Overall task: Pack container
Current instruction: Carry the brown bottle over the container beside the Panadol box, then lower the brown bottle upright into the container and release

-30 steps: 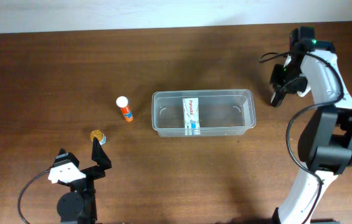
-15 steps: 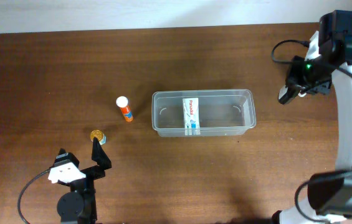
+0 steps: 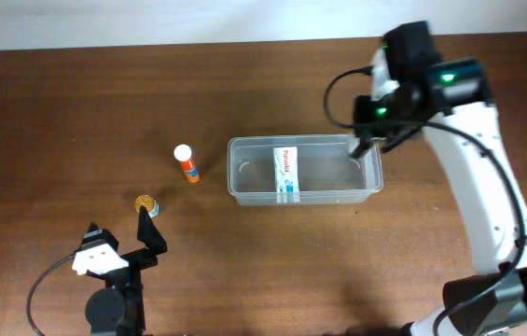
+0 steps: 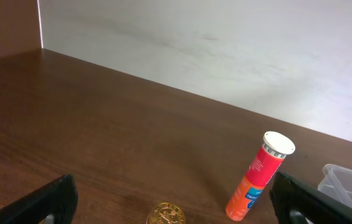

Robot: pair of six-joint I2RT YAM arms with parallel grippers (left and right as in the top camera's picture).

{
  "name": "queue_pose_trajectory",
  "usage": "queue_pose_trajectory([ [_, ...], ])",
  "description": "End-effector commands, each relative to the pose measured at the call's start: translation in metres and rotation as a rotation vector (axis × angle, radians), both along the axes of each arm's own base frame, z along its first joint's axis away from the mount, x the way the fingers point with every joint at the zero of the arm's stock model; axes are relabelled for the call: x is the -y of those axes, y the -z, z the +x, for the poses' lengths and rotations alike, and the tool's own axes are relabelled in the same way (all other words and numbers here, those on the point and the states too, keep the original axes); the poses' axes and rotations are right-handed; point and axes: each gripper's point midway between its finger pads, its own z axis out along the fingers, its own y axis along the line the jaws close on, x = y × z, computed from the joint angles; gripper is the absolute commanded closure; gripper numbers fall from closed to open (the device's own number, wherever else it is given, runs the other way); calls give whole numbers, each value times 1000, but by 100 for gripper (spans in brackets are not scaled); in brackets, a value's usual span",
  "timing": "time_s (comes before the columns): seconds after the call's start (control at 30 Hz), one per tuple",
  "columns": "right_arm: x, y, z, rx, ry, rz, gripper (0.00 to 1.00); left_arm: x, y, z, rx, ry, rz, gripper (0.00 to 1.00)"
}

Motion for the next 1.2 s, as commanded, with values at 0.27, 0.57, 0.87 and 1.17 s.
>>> queue_pose_trajectory([
  [0.27,-54,60,-3,18,-129,4,77,-3,0,-1,1,-17,-5,1],
  [0.57,-62,103,-2,53,-154,-69,77,-3,0,-1,1,-17,-5,1],
  [0.87,-66,115,8,96,-100,-39,77,-3,0,-1,1,-17,-5,1],
  [1.17,-66,137,8,50,-98,-55,76,-3,0,-1,1,-17,-5,1],
])
